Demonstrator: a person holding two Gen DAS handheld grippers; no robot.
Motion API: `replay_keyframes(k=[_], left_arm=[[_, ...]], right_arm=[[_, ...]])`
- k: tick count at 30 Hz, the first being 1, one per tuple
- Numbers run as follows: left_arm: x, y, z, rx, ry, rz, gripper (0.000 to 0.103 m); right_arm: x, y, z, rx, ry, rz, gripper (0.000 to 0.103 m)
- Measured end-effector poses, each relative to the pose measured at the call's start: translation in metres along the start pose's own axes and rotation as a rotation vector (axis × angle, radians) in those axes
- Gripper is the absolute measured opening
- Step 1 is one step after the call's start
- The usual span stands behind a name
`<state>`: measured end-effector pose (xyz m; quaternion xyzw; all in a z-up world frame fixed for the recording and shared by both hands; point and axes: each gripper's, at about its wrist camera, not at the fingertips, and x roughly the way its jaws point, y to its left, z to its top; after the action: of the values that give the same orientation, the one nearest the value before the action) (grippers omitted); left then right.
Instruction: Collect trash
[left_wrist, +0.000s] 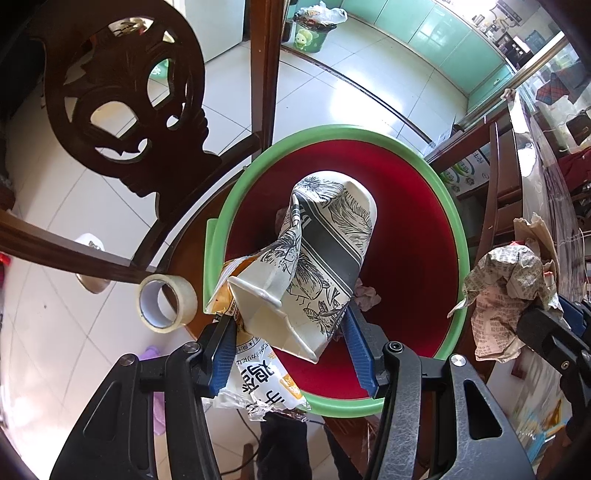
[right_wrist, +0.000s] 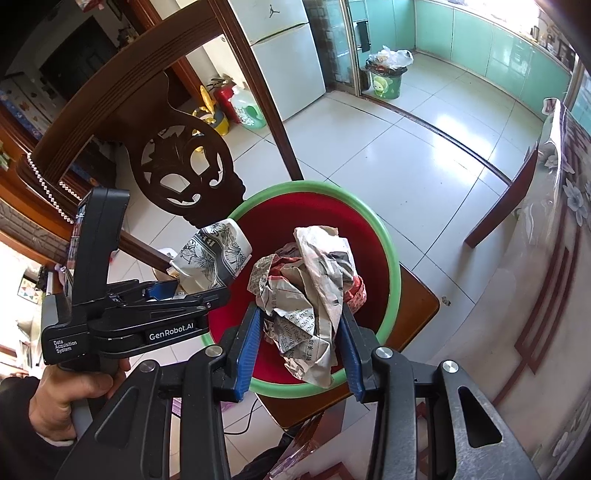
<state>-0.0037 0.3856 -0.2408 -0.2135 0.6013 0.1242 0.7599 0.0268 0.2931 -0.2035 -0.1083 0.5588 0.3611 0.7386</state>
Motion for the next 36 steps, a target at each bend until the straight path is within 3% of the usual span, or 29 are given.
replay_keyframes(k=[9,14,16,18,23,36], left_arm=[[-0.001,0.002,0.006,-0.024,0.001,0.007,0.056],[0.000,0.000,0.008,-0.023,0.004,0.023,0.061],[0.000,0.003,0.009,-0.041,0.009,0.029,0.070],[-0.003,0.005,0.009,-0.065,0.003,0.029,0.078],[-0.014,0.000,0.010,-0.054,-0.046,0.049,0.084],[-0.031,-0.031,-0.005,0.010,-0.067,0.012,0.084]], right_arm=[[0.004,-0.007,0.001,0.032,-0.008,0.010,0.042],[0.006,-0.008,0.002,0.023,-0.017,0.004,0.062],[0.006,-0.007,0.002,0.011,-0.019,-0.002,0.069],[0.006,-0.006,0.002,0.009,-0.016,-0.012,0.070],[0.002,-0.009,-0.005,0.026,-0.024,-0.011,0.071],[-0.049,-0.017,-0.035,0.079,-0.107,-0.029,0.071]])
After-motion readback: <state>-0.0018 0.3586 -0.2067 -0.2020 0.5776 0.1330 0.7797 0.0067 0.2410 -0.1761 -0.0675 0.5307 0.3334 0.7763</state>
